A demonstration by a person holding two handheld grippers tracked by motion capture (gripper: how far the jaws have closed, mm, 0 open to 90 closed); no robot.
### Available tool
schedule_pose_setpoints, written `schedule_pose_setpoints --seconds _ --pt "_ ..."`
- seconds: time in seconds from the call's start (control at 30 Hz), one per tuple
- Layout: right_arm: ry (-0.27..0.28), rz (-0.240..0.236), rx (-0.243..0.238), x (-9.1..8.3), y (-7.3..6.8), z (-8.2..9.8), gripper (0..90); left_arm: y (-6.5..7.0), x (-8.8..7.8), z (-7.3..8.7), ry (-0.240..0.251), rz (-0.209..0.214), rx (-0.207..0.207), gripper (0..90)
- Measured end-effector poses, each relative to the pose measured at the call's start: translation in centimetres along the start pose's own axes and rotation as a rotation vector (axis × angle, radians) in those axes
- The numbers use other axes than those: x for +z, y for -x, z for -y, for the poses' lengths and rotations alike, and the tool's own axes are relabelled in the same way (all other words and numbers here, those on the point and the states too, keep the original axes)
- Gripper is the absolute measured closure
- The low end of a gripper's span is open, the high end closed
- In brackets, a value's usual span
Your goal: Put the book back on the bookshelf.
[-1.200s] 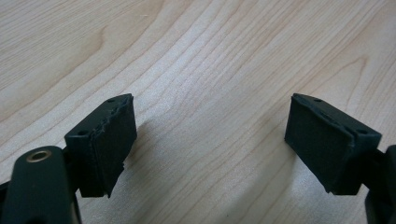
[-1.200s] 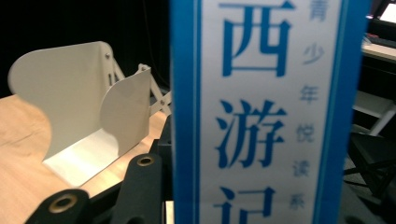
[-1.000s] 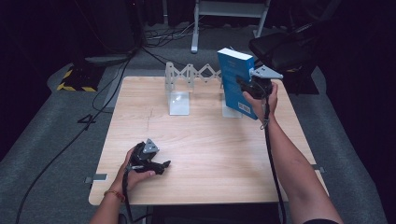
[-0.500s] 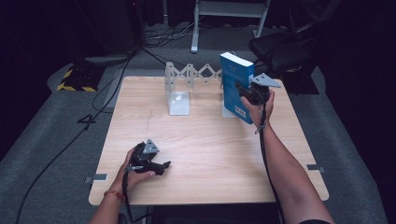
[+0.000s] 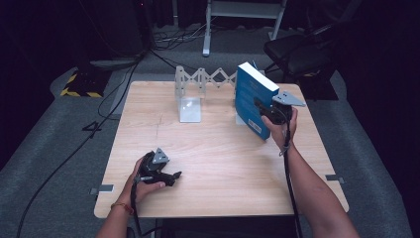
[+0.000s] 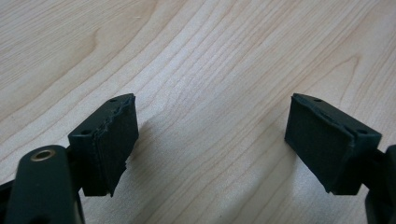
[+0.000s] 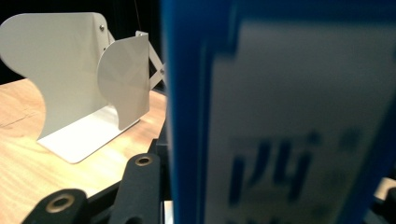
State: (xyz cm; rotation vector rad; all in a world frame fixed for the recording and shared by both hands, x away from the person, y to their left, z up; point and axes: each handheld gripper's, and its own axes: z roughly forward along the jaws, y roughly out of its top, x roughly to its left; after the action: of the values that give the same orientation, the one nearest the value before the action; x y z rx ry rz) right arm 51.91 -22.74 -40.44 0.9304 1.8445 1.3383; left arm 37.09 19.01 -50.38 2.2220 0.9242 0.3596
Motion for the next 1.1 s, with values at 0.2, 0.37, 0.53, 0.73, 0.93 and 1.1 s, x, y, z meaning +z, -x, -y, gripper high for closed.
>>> schedule_pose_setpoints --seconds 0.2,0.37,0.53,0.73,0.93,1.1 --pt "0.001 -0.015 0.016 -1.3 0.6 1.2 60.5 0.1 0.1 -0.1 0.000 0.002 0.003 17.7" --pt "0.002 -0.002 0.029 -2.0 1.5 1.7 59.7 0.1 0.1 -0.1 0.000 0.000 0.003 17.7" --pt "-0.014 0.011 0.015 -2.3 1.6 1.8 58.0 0.1 0.1 -0.1 0.000 0.000 0.003 17.7" --pt "-0.052 0.001 0.006 -3.5 2.0 2.7 48.4 0.1 0.1 -0.1 0.000 0.000 0.003 17.7" --pt "-0.089 -0.032 -0.029 -4.9 2.3 4.3 49.0 0.1 0.1 -0.1 0.001 0.000 -0.002 17.6" --pt "-0.157 -0.086 -0.070 -5.1 2.1 6.3 56.9 0.2 0.1 -0.1 0.001 0.000 -0.002 17.7"
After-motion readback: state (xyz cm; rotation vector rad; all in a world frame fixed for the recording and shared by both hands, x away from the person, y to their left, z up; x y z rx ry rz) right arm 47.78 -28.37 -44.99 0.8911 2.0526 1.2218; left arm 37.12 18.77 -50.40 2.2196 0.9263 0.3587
